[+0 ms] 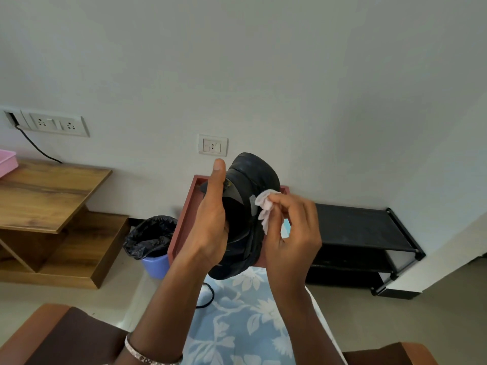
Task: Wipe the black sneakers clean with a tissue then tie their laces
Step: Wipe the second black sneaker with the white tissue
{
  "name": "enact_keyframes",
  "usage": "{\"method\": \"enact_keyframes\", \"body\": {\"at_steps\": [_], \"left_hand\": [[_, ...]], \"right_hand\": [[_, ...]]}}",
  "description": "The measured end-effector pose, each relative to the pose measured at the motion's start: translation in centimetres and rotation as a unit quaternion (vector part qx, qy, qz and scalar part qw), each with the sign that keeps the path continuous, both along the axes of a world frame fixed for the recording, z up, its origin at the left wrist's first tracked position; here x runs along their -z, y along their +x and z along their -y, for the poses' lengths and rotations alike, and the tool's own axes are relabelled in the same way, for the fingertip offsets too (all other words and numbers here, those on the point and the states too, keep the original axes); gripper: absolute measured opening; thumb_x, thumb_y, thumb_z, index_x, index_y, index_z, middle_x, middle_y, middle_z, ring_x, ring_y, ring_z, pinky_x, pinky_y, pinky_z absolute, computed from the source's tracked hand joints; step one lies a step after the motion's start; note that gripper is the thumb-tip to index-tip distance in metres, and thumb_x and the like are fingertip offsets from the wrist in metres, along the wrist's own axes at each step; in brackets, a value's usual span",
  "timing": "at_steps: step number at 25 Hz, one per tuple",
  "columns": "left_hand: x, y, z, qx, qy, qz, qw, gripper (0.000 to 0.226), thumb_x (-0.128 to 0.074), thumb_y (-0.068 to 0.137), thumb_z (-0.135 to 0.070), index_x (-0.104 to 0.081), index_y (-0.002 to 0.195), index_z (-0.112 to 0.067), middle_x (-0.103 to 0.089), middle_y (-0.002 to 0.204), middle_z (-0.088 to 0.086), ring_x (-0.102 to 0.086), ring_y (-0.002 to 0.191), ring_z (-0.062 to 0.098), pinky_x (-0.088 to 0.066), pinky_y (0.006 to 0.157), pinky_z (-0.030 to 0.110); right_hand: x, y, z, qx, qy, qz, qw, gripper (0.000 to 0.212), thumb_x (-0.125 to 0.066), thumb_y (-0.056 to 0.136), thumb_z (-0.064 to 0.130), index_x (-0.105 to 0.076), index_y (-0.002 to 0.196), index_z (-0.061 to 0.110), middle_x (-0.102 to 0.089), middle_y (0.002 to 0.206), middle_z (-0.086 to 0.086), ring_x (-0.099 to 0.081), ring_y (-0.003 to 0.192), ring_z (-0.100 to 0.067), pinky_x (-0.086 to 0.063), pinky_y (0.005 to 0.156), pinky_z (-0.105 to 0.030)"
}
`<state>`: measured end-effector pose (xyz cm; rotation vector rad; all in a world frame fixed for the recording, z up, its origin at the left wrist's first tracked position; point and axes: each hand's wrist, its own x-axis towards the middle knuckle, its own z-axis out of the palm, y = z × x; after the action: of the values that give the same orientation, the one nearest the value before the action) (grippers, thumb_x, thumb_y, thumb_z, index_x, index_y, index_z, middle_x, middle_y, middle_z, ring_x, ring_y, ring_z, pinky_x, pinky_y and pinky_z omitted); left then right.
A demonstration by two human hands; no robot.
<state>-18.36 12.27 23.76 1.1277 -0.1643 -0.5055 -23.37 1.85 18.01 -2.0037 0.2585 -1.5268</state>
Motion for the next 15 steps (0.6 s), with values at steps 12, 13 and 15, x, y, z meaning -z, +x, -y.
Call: {"method": "enact_keyframes", "body": {"at_steps": [12, 13, 15], "left_hand": [[0.1, -0.1, -0.2, 0.007, 0.041, 0.126, 0.991, 0.049, -0.055, 0.085, -0.065, -0.070, 0.115, -0.029, -0.075, 0.112, 0.004, -0.070, 0.109, 0.019, -0.050, 0.103, 0.044], [0.0, 0.1, -0.2, 0.006, 0.033, 0.122, 0.992, 0.056, -0.057, 0.083, -0.069, -0.069, 0.119, -0.027, -0.074, 0.115, 0.006, -0.069, 0.111, 0.021, -0.049, 0.104, 0.046], [-0.2, 0.6, -0.3, 0.000, 0.013, 0.100, 0.995, 0.066, -0.059, 0.081, -0.074, -0.068, 0.122, -0.023, -0.073, 0.118, 0.008, -0.069, 0.112, 0.022, -0.049, 0.103, 0.046]], "right_hand": [[-8.4, 3.8, 1.2, -0.047, -0.150, -0.215, 0.964, 0.018, -0.058, 0.096, 0.013, -0.076, 0.098, 0.014, -0.070, 0.102, -0.003, -0.055, 0.099, -0.022, -0.028, 0.072, -0.017], [-7.9, 3.4, 1.0, -0.040, -0.141, -0.181, 0.973, 0.022, -0.053, 0.097, 0.018, -0.075, 0.099, 0.016, -0.070, 0.103, 0.000, -0.055, 0.099, -0.020, -0.031, 0.073, -0.014], [-6.2, 2.2, 0.3, -0.005, -0.128, -0.099, 0.987, 0.026, -0.050, 0.101, 0.019, -0.075, 0.106, 0.014, -0.070, 0.108, 0.000, -0.056, 0.101, -0.019, -0.038, 0.083, -0.012]]}}
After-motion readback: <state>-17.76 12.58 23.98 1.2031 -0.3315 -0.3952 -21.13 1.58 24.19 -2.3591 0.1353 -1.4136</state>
